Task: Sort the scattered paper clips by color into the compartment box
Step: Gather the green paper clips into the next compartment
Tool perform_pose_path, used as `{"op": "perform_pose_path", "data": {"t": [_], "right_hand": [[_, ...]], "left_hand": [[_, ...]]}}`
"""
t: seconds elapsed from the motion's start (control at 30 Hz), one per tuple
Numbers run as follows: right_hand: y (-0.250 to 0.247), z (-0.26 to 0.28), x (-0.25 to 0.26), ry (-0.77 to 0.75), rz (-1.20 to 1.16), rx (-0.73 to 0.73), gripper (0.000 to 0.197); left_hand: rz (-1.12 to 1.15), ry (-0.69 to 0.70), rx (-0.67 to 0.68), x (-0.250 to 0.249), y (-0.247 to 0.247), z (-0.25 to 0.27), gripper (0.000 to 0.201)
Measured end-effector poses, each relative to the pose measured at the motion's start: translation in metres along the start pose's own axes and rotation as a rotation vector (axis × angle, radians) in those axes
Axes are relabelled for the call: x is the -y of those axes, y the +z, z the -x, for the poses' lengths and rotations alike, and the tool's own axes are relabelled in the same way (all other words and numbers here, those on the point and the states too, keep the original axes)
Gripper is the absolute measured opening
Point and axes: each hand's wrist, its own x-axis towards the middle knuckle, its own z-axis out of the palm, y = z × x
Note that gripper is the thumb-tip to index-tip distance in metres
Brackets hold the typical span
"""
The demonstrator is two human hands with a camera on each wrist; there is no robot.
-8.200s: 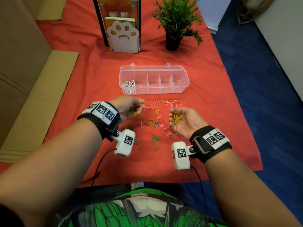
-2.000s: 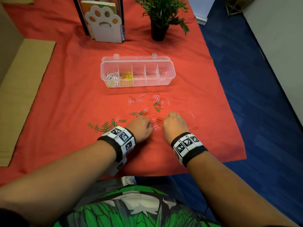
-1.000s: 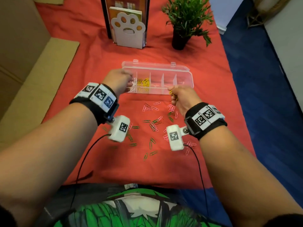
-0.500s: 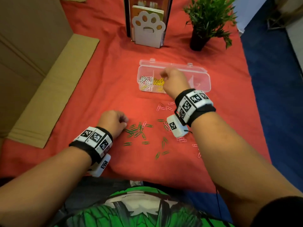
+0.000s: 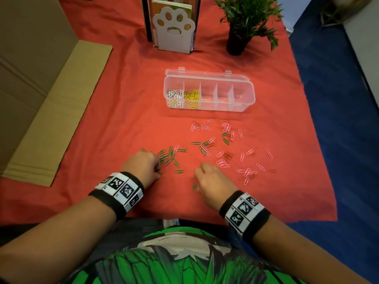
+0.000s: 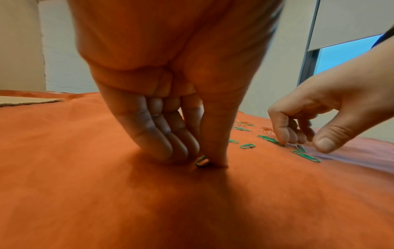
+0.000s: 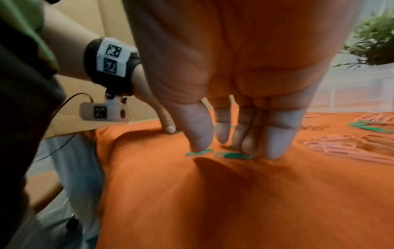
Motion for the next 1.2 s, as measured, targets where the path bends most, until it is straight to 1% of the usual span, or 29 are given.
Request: {"op": "perform_pose_path", "data": {"t": [0.1,0.17,0.23,0.3,0.37,0.43,0.5,0.57,0.6,0.63,0.7,0.77,0.83,0.9,0.93,0.97,1.03,1.07,1.13,1.2], "right_hand": [[0.01,0.005,0.005,-0.096,0.05,-0.082,0.017],[0.015,0.005,0.007,-0.108,0.072,-0.145,0.018],[0.019,0.004,0.007,-0.083,0.083,-0.189,0.007],[0.024,0.0,0.005,-0.06,0.072,-0.225,0.012],[0.024,-0.002,0.001,-0.045,0.05,-0.228,0.007],[0.019,-0.005,-0.005,-0.011,-0.059,-0.209,0.008],[0.012,-0.006,-0.013,0.064,-0.244,-0.189,0.008],[0.007,-0.006,-0.024,0.174,-0.399,-0.21,0.007],[0.006,-0.005,-0.029,0.212,-0.43,-0.216,0.008],[0.005,-0.004,-0.033,0.225,-0.429,-0.209,0.008],[0.005,0.0,-0.032,0.209,-0.37,-0.146,0.009],[0.009,0.006,-0.025,0.167,-0.272,-0.098,0.019],[0.013,0.01,-0.015,0.123,-0.146,-0.109,0.022],[0.016,0.013,-0.007,0.102,-0.068,-0.11,0.024],[0.017,0.014,-0.005,0.106,-0.063,-0.102,0.027],[0.016,0.013,-0.004,0.119,-0.08,-0.097,0.027],[0.014,0.007,-0.008,0.164,-0.166,-0.118,0.022],[0.011,0.002,-0.011,0.189,-0.218,-0.137,0.019],[0.004,-0.006,-0.015,0.221,-0.285,-0.182,0.019],[-0.003,-0.013,-0.015,0.228,-0.287,-0.206,0.022]], "left_hand": [[-0.002,0.046,-0.039,-0.004,0.005,0.002,0.011],[0.043,0.056,-0.046,-0.006,0.009,0.003,0.012],[0.104,0.058,-0.039,-0.009,0.012,0.004,0.015],[0.162,0.062,-0.047,-0.011,0.014,0.005,0.016],[0.234,0.067,-0.078,-0.014,0.014,0.006,0.011],[0.339,0.059,-0.097,-0.018,0.013,0.003,0.019],[0.474,0.019,-0.071,-0.021,0.012,-0.001,0.026],[0.635,-0.018,-0.001,-0.025,0.011,-0.005,0.025],[0.713,-0.04,0.034,-0.027,0.011,-0.007,0.024],[0.786,-0.072,0.058,-0.028,0.011,-0.008,0.024],[0.968,-0.165,0.097,-0.033,0.012,-0.01,0.028],[1.139,-0.251,0.138,-0.04,0.01,-0.008,0.03],[1.203,-0.28,0.155,-0.044,0.01,-0.008,0.03],[1.14,-0.269,0.141,-0.046,0.012,-0.01,0.028],[1.017,-0.223,0.107,-0.045,0.015,-0.012,0.026],[0.832,-0.146,0.054,-0.044,0.017,-0.013,0.021],[0.42,0.037,-0.044,-0.042,0.021,-0.013,0.007],[0.289,0.115,-0.072,-0.04,0.023,-0.013,0.006],[0.155,0.214,-0.083,-0.039,0.028,-0.011,0.015],[0.11,0.253,-0.1,-0.039,0.03,-0.01,0.016]]}}
